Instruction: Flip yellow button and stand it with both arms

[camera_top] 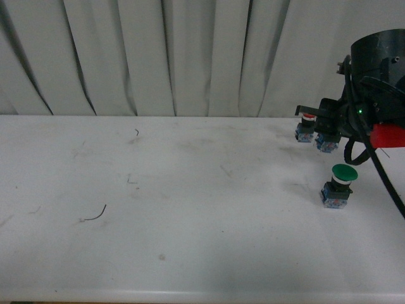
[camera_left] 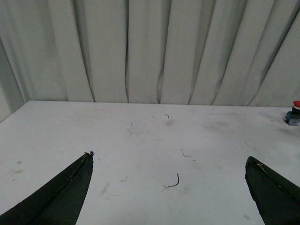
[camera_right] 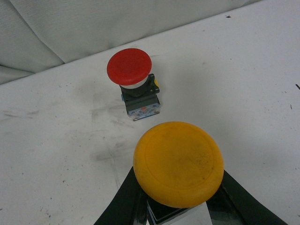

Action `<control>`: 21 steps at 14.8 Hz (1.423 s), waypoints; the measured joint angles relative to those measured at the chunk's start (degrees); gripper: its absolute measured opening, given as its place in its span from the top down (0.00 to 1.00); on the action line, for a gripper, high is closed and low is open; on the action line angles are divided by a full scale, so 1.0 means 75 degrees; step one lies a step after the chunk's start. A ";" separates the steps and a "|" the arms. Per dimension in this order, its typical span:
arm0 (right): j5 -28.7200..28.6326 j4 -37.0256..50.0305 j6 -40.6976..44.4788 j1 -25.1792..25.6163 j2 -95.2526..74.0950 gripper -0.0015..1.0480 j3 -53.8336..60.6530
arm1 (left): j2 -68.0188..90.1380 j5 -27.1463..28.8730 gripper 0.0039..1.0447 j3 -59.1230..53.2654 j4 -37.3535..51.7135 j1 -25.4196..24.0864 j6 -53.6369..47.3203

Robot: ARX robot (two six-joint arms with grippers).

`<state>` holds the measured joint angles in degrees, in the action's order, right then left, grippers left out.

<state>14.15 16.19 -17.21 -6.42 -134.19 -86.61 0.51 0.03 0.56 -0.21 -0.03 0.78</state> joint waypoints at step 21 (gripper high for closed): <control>0.0385 -0.0379 0.0044 -0.0152 -0.0968 0.72 -0.0962 | 0.0000 0.0000 0.06 0.0000 0.0000 0.0000 0.0000</control>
<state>17.04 13.34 -16.88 -7.55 -141.45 -93.82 0.51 0.03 0.56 -0.21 -0.03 0.78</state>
